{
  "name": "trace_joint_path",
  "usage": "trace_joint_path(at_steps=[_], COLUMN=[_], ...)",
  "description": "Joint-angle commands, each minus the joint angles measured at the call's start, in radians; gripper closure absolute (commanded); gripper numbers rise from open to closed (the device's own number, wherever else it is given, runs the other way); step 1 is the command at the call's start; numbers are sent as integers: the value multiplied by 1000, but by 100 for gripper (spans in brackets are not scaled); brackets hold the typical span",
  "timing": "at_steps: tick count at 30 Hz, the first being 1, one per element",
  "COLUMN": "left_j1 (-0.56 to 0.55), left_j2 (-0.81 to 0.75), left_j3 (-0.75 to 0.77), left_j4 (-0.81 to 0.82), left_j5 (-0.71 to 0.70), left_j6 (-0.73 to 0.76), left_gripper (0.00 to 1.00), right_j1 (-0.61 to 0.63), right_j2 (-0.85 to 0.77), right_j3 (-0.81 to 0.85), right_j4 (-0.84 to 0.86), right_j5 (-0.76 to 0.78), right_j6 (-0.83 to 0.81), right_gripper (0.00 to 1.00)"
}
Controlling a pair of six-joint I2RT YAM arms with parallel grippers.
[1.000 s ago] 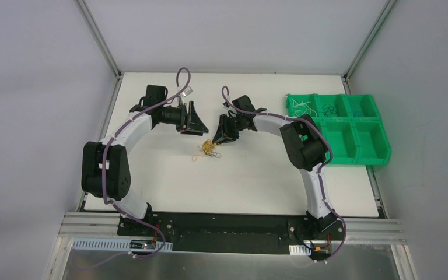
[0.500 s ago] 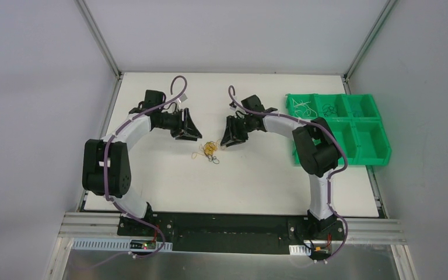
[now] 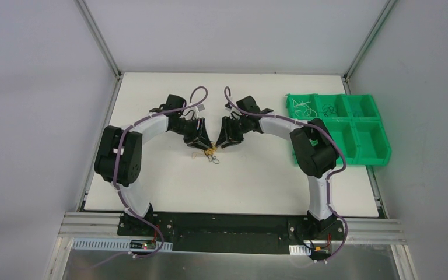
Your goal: Untangle the cables
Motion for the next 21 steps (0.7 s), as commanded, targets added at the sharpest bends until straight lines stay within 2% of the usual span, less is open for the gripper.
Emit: trace_joint_path(at_steps=[1,12,21], left_j1=[6,-19,-37], left_j2=[26,95,134], left_j3=[43,108,115], left_j4=[-17,-17,-17], left_j5=[-49,-64,-98], left_j6=[-6,-10,-19], left_gripper=[61,61,70], right_j1=[1,10,13], right_j2=[3,44,48], right_j3=[46,82,78], right_j4=[24,26,25], right_j5=[2,2,1], right_j6=[20,31,37], right_gripper=[61,60,61])
